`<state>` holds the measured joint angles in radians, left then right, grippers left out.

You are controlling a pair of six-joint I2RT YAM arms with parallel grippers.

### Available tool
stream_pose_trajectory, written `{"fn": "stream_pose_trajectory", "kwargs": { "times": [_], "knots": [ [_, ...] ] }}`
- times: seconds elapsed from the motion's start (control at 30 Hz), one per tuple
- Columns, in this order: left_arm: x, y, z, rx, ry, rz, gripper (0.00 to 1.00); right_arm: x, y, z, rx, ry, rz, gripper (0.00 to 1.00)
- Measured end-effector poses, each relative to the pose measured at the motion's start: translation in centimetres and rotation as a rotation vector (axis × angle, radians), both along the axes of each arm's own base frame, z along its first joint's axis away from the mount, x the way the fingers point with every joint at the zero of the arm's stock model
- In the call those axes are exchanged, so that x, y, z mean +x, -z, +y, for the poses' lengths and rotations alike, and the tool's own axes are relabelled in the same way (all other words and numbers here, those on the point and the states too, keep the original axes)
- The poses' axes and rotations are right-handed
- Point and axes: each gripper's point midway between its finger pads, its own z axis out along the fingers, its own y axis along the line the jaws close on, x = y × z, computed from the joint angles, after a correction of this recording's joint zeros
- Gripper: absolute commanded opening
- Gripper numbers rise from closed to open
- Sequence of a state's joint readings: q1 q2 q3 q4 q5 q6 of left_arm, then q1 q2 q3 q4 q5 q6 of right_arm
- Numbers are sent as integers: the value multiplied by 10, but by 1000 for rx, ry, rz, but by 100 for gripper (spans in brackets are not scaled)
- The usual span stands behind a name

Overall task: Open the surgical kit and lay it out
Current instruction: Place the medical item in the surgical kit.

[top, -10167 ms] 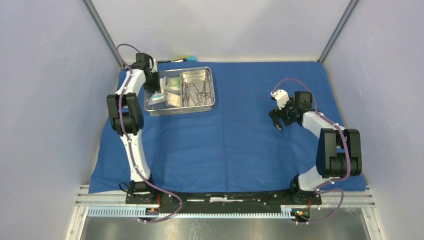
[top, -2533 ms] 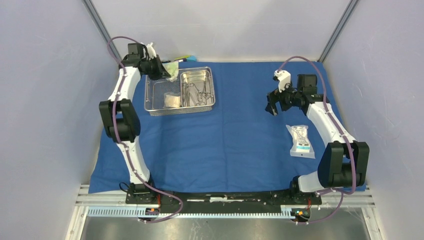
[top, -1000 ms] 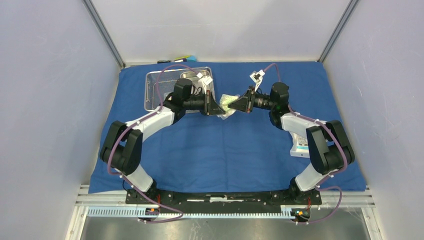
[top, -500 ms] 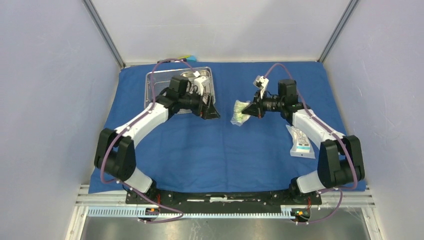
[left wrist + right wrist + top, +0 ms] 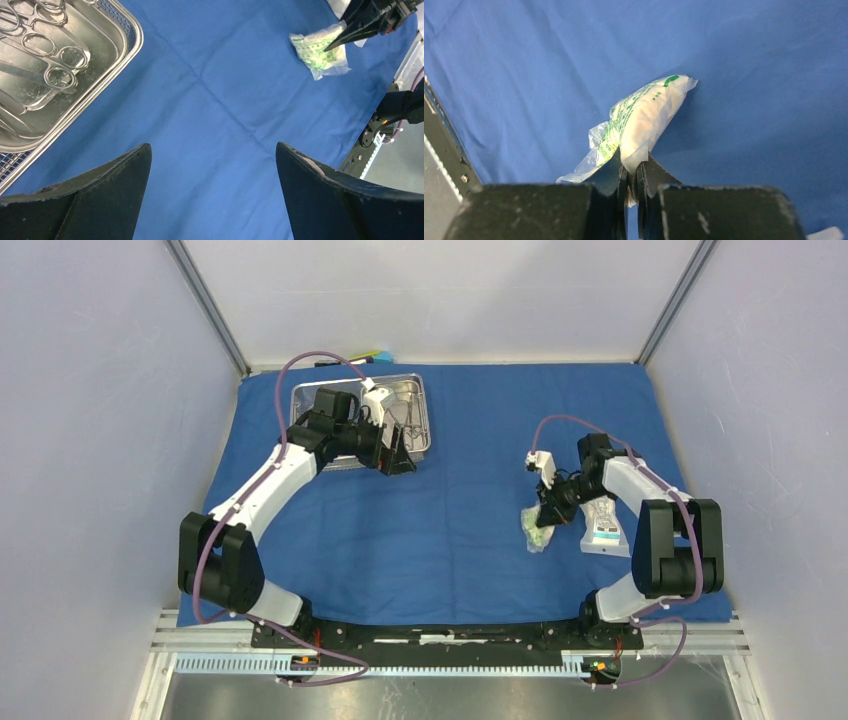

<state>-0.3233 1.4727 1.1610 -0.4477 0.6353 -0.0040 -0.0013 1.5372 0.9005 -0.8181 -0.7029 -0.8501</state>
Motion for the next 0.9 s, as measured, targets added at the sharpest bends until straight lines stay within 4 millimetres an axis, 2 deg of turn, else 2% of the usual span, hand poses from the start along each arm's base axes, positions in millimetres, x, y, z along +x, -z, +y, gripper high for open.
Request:
{"fn": "stream_pose_trajectory", "kwargs": {
  "times": [0.1, 0.23, 0.47, 0.63, 0.9],
  "knots": [
    [-1, 3, 2, 15, -2, 12, 100, -13, 4, -4, -3, -20, 33, 9],
    [-3, 6, 4, 26, -7, 25, 100, -18, 3, -11, 15, -15, 47, 10],
    [-1, 7, 6, 37, -15, 21, 100, -23, 9, -22, 61, 38, 110, 26],
    [-2, 9, 7, 44, -11, 23, 100, -16, 16, -29, 53, 74, 137, 38],
    [-3, 10, 8, 52, -7, 21, 100, 7, 18, -57, -21, 140, 102, 58]
  ]
}}
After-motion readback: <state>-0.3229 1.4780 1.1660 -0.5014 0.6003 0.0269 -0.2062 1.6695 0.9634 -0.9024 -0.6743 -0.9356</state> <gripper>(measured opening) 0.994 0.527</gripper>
